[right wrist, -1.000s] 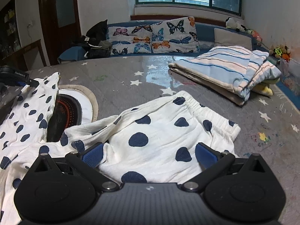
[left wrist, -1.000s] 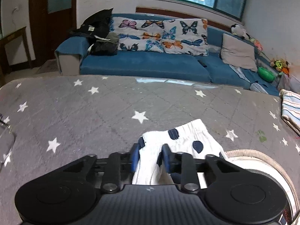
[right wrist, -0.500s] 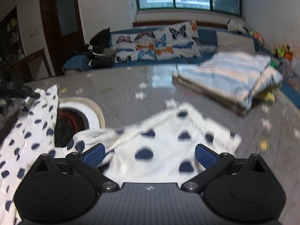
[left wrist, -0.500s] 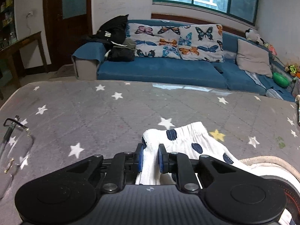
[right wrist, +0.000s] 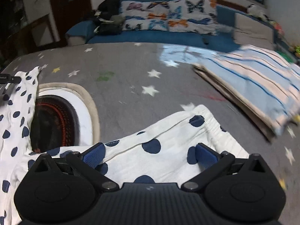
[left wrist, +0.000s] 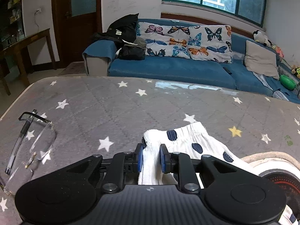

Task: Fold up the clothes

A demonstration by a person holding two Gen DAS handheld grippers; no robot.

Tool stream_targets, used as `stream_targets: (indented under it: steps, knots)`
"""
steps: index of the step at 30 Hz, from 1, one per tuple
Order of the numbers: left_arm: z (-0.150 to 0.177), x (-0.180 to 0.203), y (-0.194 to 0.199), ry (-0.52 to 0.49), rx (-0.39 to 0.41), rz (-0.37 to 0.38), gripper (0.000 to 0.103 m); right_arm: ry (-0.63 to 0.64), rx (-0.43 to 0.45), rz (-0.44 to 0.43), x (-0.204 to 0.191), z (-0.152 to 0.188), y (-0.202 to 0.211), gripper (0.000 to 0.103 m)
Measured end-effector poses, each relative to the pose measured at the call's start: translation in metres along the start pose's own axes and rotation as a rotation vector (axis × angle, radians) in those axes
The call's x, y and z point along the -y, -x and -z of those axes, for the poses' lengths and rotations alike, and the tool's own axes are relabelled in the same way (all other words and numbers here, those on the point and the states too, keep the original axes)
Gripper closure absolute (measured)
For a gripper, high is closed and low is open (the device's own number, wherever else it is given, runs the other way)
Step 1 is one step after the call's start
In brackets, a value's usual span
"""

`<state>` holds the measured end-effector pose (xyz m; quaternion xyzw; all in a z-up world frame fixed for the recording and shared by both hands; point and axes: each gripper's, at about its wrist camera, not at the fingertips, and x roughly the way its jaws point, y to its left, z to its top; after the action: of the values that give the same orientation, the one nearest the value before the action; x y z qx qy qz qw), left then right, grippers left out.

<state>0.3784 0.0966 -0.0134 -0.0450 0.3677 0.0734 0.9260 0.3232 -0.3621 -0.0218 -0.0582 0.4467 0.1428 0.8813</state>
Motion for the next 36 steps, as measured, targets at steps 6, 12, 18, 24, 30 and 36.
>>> stream_targets:
  steps: [6, 12, 18, 24, 30, 36]
  knots:
    - [0.002, -0.006, -0.002, 0.01, 0.001, -0.023, 0.077, 0.111, -0.015, -0.053, -0.036, -0.041, -0.031, 0.0]
    - [0.0, -0.013, 0.009, 0.025, 0.01, -0.05, 0.072, 0.103, 0.042, -0.094, -0.05, -0.061, -0.017, 0.0]
    - [0.011, -0.006, 0.056, -0.006, 0.047, 0.022, 0.062, 0.127, 0.055, -0.102, -0.049, -0.031, 0.043, 0.0]
    - [0.052, 0.023, 0.118, -0.13, 0.018, 0.167, 0.058, 0.108, -0.012, -0.107, -0.052, 0.04, 0.087, 0.0]
    - [0.119, 0.068, 0.182, -0.3, -0.015, 0.369, 0.058, 0.106, -0.049, -0.104, -0.065, 0.109, 0.124, 0.0]
    - [0.171, 0.103, 0.226, -0.403, -0.04, 0.538, 0.062, 0.139, -0.03, -0.115, -0.086, 0.143, 0.146, 0.0]
